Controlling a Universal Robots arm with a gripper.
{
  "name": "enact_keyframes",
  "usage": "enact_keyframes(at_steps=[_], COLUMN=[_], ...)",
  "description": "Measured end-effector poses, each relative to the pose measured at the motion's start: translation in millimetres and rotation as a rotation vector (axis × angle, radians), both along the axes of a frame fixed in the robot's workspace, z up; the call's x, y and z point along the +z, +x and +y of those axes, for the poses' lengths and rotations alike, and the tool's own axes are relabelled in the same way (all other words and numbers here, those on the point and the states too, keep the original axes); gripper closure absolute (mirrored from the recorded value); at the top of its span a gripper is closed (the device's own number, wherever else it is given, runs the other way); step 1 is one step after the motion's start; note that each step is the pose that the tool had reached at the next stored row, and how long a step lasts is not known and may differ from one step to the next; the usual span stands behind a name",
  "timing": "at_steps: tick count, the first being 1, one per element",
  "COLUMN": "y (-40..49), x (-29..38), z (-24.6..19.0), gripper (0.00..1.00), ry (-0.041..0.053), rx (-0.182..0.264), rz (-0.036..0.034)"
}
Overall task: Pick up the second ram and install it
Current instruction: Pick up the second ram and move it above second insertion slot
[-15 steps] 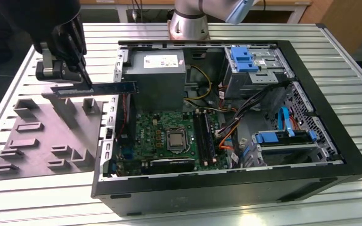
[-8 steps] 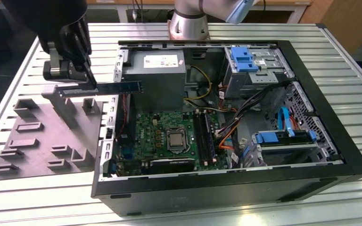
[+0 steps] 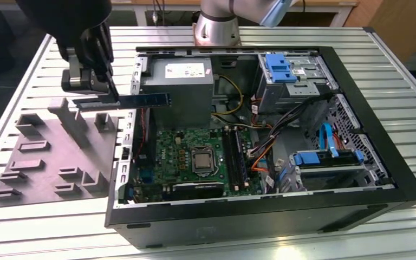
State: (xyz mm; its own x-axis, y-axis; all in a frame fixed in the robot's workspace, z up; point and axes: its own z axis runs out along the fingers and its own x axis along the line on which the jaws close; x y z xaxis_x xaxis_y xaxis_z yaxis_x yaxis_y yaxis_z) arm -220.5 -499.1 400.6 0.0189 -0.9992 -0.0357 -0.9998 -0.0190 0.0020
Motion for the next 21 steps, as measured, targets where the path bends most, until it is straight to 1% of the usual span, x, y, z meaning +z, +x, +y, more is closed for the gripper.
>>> enact_keyframes(at_steps=[9, 21], y=[12.0, 25.3], x=[-0.3, -0.7], z=[0.8, 1.0], gripper=[0.89, 0.89], ry=[0.0000, 0.0001], rx=[0.000, 0.000], rz=[0.0000, 0.0000])
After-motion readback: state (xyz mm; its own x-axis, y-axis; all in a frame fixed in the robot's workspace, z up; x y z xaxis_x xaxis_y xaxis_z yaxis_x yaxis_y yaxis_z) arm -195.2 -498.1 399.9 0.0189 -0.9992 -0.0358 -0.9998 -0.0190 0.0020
